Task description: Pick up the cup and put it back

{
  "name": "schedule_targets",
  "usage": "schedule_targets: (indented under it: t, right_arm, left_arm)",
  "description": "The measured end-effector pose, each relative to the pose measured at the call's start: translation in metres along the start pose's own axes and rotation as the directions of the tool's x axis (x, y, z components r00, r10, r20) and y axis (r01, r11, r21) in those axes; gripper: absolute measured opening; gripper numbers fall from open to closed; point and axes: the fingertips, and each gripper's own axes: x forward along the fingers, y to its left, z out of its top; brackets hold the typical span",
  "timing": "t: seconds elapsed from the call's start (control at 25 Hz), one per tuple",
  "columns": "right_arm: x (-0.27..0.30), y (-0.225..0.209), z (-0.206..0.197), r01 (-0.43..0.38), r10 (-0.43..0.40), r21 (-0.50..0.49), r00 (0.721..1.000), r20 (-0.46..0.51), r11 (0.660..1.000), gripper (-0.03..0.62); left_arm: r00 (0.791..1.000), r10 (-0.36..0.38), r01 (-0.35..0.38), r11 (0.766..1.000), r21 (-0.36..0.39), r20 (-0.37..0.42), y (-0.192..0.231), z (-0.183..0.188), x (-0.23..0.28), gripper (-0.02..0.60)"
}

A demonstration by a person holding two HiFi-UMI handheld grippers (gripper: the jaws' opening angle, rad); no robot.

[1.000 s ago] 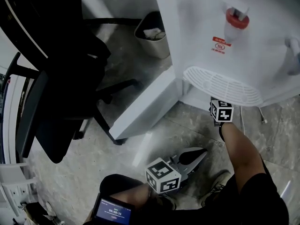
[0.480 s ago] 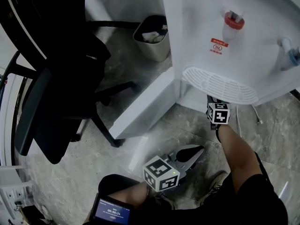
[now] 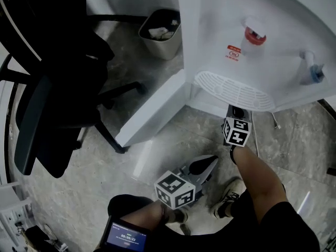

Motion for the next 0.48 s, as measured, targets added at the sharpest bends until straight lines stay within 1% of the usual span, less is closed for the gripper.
schedule_targets:
  t: [0.08,0.12,0.16,0.2,0.28,0.32,0.4,0.48]
  right_arm:
    - [-0.028,0.004,0.021,-0.038,0.039,0.029,0.999,-0.026,0.999,0.008]
    - [-0.047,0.012,0.029,-0.077,0.079,0.040,0.996,-0.047,0.996,0.008]
    - [-0.069,0.024,0.036,-0.130,0.134,0.047,0.988,-0.071,0.990,0.008]
    - [-0.092,0.038,0.044,-0.190,0.194,0.048,0.977,-0.092,0.981,0.008]
    - [-0.144,0.063,0.066,-0.294,0.298,0.050,0.946,-0.126,0.954,0.008]
    - [-0.172,0.071,0.078,-0.330,0.336,0.060,0.932,-0.139,0.942,0.008]
    - [-0.229,0.087,0.103,-0.379,0.389,0.088,0.907,-0.162,0.921,0.008]
    - [-0.282,0.104,0.134,-0.413,0.430,0.127,0.886,-0.174,0.902,0.008]
  left_arm:
    - [1.000,0.012,-0.012,1.000,0.012,-0.018,-0.020,-0.002,-0.008,0.005]
    - [0.999,0.021,-0.021,1.000,0.007,-0.034,-0.031,-0.006,-0.016,0.006]
    - [0.998,0.036,-0.037,0.999,-0.024,-0.042,-0.042,-0.008,-0.027,0.005]
    - [0.998,0.055,-0.057,0.995,-0.079,-0.039,-0.053,-0.006,-0.039,0.006]
    - [0.996,0.089,-0.092,0.977,-0.194,-0.026,-0.080,0.007,-0.064,0.005]
    - [0.995,0.098,-0.101,0.968,-0.231,-0.021,-0.097,0.015,-0.077,0.005]
    - [0.994,0.108,-0.108,0.955,-0.277,-0.014,-0.136,0.036,-0.105,0.006]
    - [0.992,0.125,-0.122,0.946,-0.301,-0.011,-0.170,0.062,-0.137,0.006]
